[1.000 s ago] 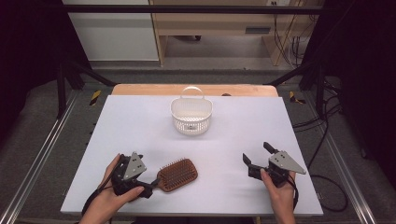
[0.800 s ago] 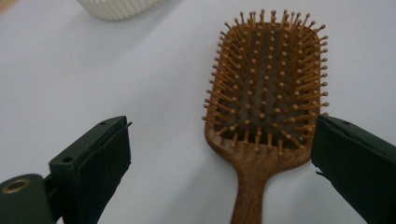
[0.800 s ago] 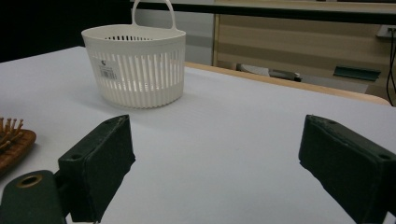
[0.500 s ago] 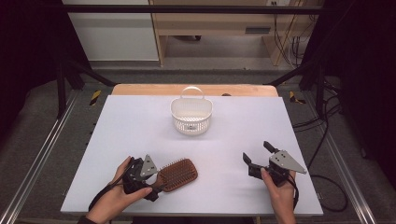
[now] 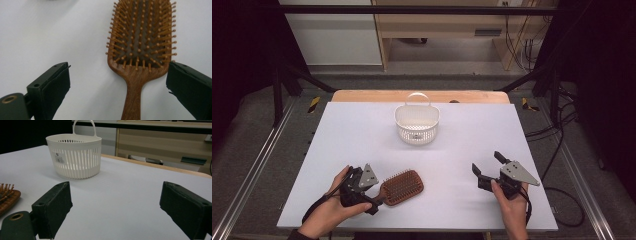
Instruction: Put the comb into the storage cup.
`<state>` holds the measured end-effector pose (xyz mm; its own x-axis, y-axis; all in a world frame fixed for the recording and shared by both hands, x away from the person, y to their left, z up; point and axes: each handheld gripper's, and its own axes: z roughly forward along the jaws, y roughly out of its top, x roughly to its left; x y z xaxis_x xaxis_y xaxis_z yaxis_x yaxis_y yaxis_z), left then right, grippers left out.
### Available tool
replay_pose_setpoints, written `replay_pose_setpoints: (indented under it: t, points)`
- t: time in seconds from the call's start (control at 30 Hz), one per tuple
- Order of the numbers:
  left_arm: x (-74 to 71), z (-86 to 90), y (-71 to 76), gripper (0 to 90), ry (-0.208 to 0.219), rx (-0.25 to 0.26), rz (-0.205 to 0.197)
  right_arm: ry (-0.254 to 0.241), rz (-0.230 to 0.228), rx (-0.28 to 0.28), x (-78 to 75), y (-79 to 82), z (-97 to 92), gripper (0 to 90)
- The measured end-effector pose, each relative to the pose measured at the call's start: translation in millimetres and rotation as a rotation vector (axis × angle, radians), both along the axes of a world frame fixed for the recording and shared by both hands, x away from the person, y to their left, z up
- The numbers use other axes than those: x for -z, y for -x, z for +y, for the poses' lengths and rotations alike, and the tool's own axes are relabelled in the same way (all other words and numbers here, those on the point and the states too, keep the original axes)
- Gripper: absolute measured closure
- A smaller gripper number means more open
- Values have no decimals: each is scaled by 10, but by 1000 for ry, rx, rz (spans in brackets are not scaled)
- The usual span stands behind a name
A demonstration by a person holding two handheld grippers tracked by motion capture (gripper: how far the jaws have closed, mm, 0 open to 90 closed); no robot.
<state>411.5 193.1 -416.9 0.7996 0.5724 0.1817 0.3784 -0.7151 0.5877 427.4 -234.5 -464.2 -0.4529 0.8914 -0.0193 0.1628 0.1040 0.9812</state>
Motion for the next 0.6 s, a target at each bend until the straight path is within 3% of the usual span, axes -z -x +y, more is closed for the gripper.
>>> replay_pose_setpoints:
  t: [0.1, 0.47, 0.6]
  points:
    - [-27, 2, 1, 50, 7, 3, 5, -5, -2, 4, -3, 4, -9, 106]
    - [-22, -38, -25, 54, -39, 24, 45, -20, 5, 12, 7, 1, -30, 106]
    - [-35, -76, -2, 54, -48, 56, 51, -29, 4, 17, 2, 0, -51, 106]
